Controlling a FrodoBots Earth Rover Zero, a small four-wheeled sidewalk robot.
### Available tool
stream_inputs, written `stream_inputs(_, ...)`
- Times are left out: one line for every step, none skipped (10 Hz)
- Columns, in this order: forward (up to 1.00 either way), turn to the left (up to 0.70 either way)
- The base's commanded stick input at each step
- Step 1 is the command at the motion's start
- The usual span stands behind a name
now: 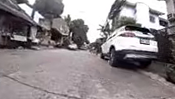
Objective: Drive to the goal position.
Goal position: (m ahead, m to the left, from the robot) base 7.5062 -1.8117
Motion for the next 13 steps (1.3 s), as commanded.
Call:
stream_inputs(1.0,0.0)
stream_inputs(1.0,0.0)
stream_inputs(1.0,0.0)
stream_inputs(1.0,0.0)
stream_inputs(1.0,0.0)
stream_inputs(1.0,0.0)
stream_inputs(1.0,0.0)
stream_inputs(1.0,0.0)
stream_inputs(1.0,0.0)
stream_inputs(1.0,0.0)
stream_inputs(1.0,0.0)
stream_inputs(1.0,0.0)
stream_inputs(1.0,0.0)
